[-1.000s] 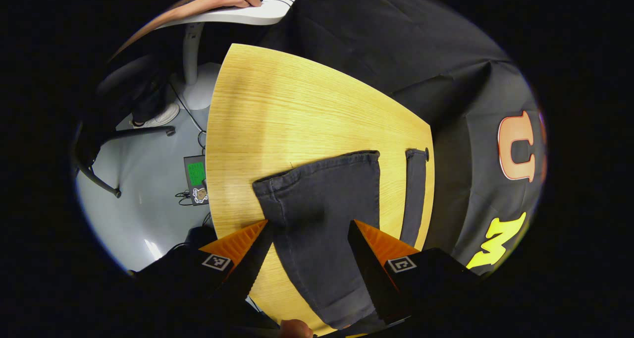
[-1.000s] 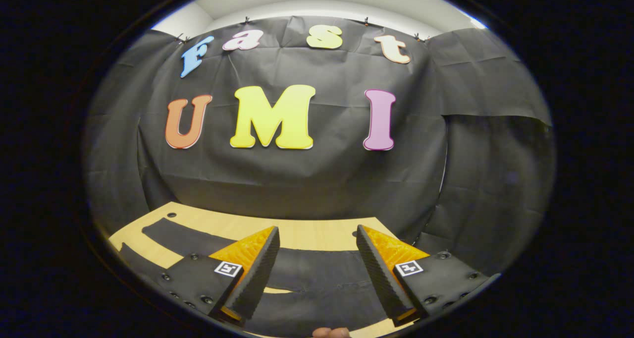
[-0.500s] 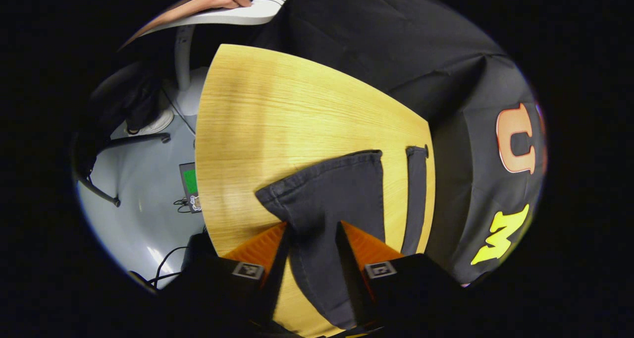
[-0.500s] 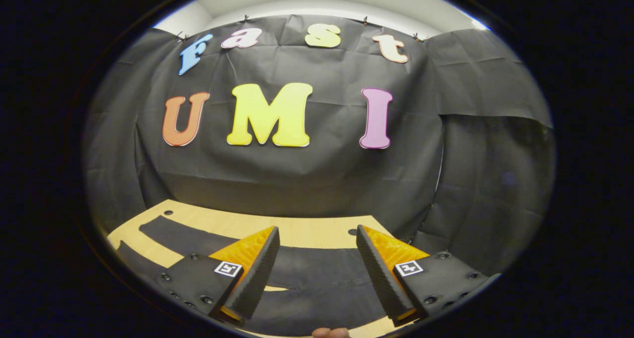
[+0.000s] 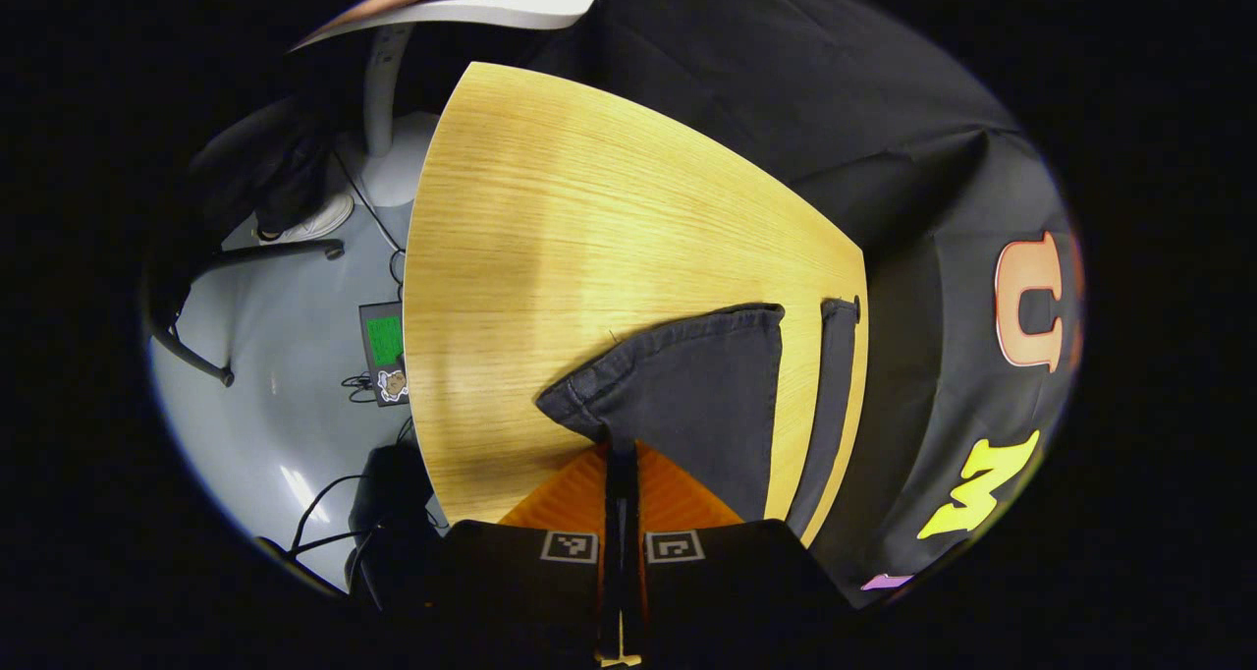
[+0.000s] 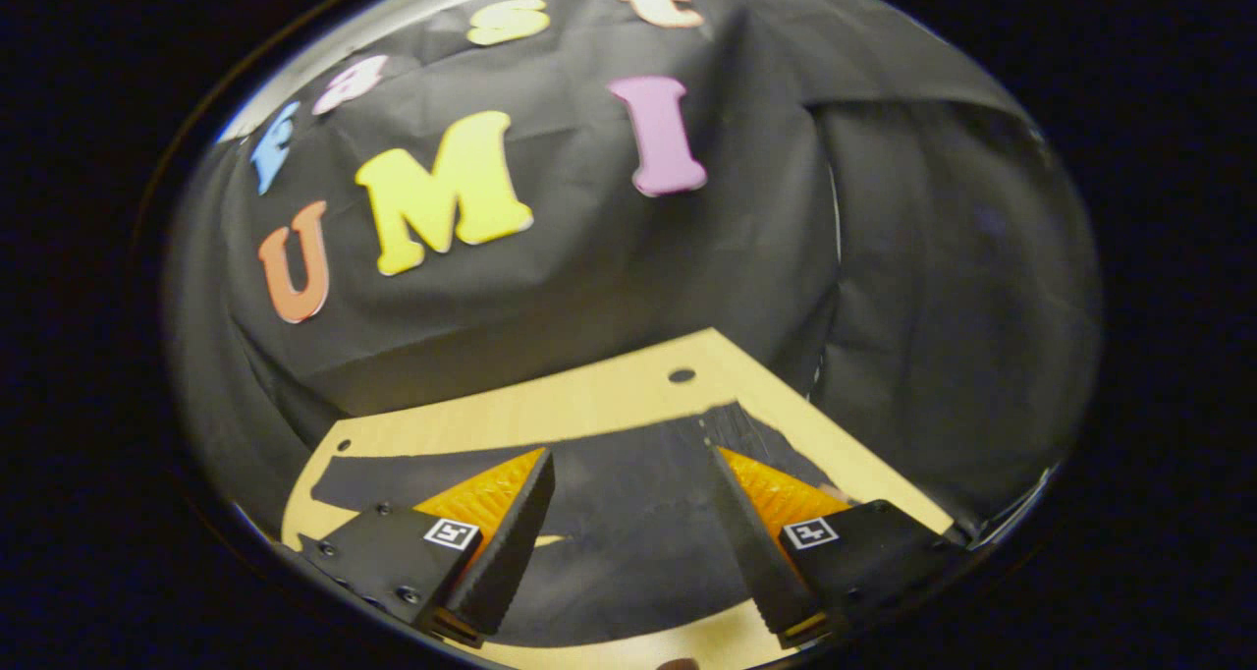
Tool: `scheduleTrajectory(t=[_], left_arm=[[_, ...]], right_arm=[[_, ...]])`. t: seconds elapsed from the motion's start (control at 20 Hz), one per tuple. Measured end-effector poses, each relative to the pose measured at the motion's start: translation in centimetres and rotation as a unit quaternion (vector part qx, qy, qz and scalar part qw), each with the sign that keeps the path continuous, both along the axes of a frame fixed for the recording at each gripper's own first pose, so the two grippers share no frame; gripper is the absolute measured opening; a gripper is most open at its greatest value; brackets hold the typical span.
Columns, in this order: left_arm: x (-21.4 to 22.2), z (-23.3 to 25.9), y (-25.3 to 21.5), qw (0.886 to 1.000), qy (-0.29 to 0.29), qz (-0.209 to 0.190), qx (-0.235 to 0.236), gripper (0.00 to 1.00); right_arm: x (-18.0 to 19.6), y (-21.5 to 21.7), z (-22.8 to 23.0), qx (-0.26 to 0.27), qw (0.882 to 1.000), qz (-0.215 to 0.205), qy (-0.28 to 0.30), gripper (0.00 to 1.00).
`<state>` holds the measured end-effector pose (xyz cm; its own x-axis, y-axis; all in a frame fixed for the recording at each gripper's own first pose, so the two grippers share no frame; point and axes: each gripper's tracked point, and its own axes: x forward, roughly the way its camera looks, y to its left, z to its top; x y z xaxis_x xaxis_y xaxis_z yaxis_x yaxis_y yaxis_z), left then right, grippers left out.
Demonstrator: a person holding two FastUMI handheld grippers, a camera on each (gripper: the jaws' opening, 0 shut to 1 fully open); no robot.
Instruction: Grasp the waist and the cuffs of the jeans and fold them to make the two legs overlap; first hold the waist and fold one-third of the jeans toward the cuffs, then hold the cuffs and fold the remaining one-third in the same direction to finish folding.
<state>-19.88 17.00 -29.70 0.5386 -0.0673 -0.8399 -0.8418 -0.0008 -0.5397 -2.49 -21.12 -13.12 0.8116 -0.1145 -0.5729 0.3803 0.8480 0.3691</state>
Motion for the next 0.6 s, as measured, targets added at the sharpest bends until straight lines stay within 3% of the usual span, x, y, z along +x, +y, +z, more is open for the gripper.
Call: scheduleTrajectory(t=[0.15,0.2,0.35,0.45,0.5,0.6], left_arm=[[-0.1,0.0,-0.1,1.0,0.001,-0.005,0.004,0.04],[-0.1,0.0,-0.1,1.0,0.0,-0.002,0.001,0.04],[0.1,0.1,0.0,1.0,-0.001,-0.001,-0.003,0.04],[0.0,0.0,0.0,1.0,0.0,-0.001,-0.004,0.04],[0.1,0.0,0.0,1.0,0.0,0.002,-0.006,0.04],[0.1,0.1,0.0,1.0,-0.002,0.01,-0.012,0.04]], right_arm=[[-3.0,-6.3,-6.7,0.047,0.99,-0.068,0.114,0.98],[-4.0,-7.7,-9.3,0.077,0.982,-0.084,0.148,0.94],[-5.1,-8.4,-15.9,0.199,0.945,-0.137,0.222,0.99],[-5.9,-8.8,-18.3,0.245,0.921,-0.177,0.244,0.94],[-5.8,-8.9,-18.8,0.253,0.916,-0.189,0.249,0.98],[-5.7,-9.5,-19.4,0.249,0.916,-0.194,0.246,0.98]])
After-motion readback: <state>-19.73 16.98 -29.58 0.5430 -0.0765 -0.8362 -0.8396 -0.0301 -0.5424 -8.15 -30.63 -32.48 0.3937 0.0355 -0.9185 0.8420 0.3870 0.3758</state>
